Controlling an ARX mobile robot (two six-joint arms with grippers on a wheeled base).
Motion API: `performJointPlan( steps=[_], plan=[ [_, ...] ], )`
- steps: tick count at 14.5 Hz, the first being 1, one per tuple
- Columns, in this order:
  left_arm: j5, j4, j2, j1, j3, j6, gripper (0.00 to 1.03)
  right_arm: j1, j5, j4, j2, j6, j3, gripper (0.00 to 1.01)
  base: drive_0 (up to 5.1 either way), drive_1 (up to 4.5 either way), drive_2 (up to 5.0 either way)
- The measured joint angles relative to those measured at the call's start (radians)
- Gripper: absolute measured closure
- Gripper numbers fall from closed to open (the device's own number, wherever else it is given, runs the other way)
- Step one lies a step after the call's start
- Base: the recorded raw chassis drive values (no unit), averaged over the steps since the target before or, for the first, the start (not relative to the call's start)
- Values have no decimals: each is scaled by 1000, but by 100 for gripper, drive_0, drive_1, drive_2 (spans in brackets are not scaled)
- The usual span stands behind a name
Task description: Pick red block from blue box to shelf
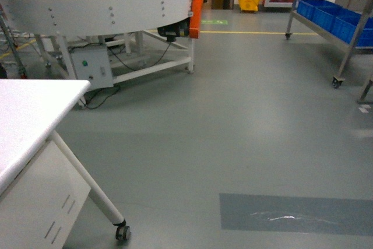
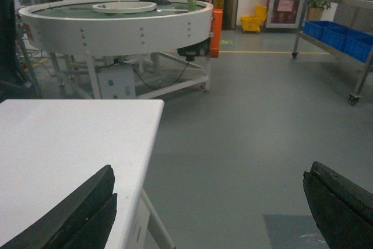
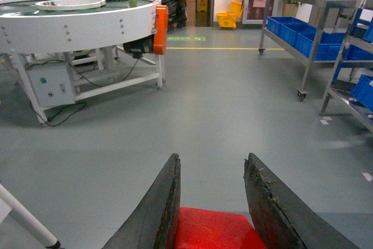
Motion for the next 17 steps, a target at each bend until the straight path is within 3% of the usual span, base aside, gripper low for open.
performJointPlan(
  steps=[16,17],
  plan=[
    [0,0,0,-1,0,0,5,0,0,0,0,0,0,73,-153,-153,-153],
    [0,0,0,-1,0,0,5,0,0,0,0,0,0,73,-19,385,-424]
  ],
)
